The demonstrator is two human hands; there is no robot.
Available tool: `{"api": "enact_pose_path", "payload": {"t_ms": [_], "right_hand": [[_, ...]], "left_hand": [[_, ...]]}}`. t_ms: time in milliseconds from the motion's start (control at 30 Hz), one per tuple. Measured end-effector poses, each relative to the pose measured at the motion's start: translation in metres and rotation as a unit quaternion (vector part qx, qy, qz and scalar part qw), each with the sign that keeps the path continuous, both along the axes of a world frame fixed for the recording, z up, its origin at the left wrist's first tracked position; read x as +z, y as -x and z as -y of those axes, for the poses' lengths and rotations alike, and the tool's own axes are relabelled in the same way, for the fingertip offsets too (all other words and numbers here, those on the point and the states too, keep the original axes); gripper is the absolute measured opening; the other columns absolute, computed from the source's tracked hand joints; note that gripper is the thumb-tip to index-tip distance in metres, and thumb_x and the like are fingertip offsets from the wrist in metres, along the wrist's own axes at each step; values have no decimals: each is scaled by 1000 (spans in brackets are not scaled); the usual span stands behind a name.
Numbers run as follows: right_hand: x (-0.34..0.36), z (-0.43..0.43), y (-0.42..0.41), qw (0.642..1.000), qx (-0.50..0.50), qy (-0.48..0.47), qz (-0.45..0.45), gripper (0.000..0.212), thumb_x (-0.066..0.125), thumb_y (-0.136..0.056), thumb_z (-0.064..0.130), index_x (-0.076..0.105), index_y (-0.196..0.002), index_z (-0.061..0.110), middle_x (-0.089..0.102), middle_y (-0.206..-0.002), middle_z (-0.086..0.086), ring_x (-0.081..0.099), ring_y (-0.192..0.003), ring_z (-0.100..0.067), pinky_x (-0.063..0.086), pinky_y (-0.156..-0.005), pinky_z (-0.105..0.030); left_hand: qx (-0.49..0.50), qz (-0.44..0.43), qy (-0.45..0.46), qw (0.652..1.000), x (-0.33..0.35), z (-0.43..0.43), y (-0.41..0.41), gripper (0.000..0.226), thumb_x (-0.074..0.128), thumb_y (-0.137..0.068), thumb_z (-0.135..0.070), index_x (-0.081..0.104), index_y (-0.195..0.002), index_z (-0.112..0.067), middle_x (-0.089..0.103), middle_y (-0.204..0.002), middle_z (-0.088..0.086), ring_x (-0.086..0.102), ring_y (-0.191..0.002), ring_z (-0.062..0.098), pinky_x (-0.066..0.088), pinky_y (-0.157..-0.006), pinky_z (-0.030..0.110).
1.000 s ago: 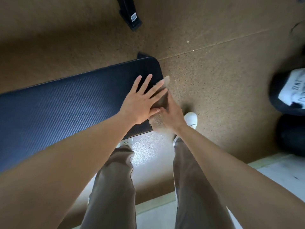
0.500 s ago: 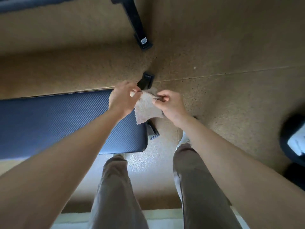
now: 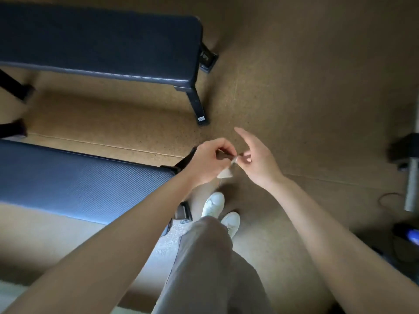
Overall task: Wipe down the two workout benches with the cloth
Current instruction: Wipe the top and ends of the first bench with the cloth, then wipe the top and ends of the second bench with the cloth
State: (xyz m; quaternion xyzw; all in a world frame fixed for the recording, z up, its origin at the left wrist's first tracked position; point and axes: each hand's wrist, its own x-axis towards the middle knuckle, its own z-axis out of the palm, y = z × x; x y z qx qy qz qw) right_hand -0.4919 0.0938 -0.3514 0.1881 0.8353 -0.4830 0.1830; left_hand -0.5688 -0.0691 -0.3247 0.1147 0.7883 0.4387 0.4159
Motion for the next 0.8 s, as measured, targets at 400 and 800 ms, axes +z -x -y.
{"api": "enact_pose_path", "payload": {"t_ms": [400,800], "right_hand": [[54,-40,247,949,281,-142,-18,15,74,-85,16,60,-85,14,51,-100,-3,59,-80,-27,52,-76,-45],[8,-6,466,905,359,-173,-152,9,76,-90,9,67,-93,11,69,-104,-4,61,-89,-8,47,-77,-11]], "left_hand": [[175,-108,89,975,20,4,173,30,70,-81,-3,74,-102,-25,70,-89,-15,63,-80,0,49,-76,18],[399,-116,134,900,-32,33,313,43,75,-81,-1,49,-67,-32,55,-77,-12,50,-69,5,39,-64,28]]}}
